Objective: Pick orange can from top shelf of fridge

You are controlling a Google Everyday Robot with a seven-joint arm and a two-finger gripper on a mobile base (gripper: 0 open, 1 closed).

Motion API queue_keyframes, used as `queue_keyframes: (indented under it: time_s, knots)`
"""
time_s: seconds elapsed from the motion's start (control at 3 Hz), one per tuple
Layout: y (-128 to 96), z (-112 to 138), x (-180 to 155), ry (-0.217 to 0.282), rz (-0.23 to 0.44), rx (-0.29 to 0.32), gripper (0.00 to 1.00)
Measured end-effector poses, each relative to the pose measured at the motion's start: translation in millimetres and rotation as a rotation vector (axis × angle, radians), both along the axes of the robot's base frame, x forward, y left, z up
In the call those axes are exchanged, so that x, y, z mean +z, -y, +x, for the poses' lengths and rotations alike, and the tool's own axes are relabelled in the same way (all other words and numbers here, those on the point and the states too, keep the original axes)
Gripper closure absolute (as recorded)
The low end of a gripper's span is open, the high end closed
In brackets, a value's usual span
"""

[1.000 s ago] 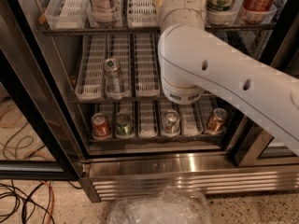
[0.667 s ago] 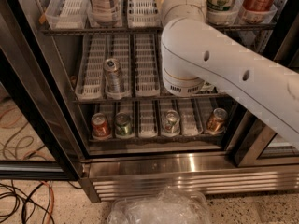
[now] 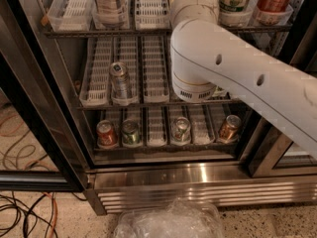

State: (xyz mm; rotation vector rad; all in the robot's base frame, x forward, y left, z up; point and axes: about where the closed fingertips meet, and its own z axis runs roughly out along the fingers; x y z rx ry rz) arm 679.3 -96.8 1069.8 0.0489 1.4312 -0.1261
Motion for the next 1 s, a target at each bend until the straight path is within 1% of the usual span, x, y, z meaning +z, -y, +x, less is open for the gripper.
queue_keyframes:
  time_s: [0.33, 0.67, 1.0]
  knots:
    - [0, 0, 0, 0.0, 0.0, 0.0, 0.94]
    - [2, -9, 19, 0.03, 0.0, -0.007, 1.0]
    - [4, -18, 48, 0.072, -0.009, -0.006, 1.0]
